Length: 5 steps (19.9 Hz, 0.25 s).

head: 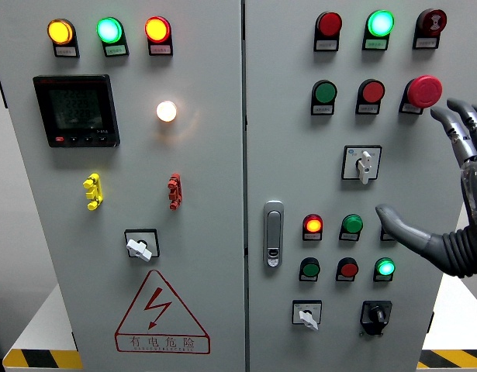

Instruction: Rotate and turn off gray switch

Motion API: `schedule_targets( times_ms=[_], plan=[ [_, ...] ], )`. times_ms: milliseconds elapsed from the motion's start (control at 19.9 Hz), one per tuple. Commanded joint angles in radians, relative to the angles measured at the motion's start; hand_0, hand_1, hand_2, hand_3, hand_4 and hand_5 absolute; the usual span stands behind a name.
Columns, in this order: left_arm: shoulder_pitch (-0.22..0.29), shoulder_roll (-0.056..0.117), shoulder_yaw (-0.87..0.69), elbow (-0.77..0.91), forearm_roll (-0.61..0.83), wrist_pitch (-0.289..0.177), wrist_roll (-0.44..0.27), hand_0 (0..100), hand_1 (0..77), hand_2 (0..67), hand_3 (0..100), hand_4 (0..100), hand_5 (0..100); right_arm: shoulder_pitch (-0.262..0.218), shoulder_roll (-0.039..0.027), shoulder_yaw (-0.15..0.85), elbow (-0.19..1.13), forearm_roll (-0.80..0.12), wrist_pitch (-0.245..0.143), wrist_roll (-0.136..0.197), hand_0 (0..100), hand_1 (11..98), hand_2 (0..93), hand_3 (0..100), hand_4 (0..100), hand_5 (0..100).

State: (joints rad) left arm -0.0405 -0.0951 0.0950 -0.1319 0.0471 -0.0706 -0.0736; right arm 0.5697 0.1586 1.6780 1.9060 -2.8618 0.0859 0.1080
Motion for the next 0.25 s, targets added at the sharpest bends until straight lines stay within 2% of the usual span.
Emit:
schedule_targets(
  times_ms=[0, 101, 201],
  plan=[
    [-0.001, 0.000, 0.000, 0.000, -0.001, 0.000, 0.000, 85, 0.0, 13.4, 19, 8, 11, -0.007, 0.0009, 0.002, 0.005, -0.007, 0.000, 0.024, 0, 35.5, 9.4, 12, 7, 13],
    [0.001, 0.000, 0.000, 0.000, -0.001, 0.000, 0.000, 85, 0.0, 13.4, 19, 8, 11, -0.016, 0.0009, 0.003, 0.011, -0.018, -0.002, 0.041, 0, 35.6, 9.2, 12, 7, 13],
    [-0.001, 0.000, 0.000, 0.000, 0.000, 0.000, 0.000, 85, 0.0, 13.4, 19, 8, 11, -0.019, 0.0009, 0.005, 0.013, -0.018, 0.000, 0.044, 0, 35.7, 9.1, 12, 7, 12]
  ],
)
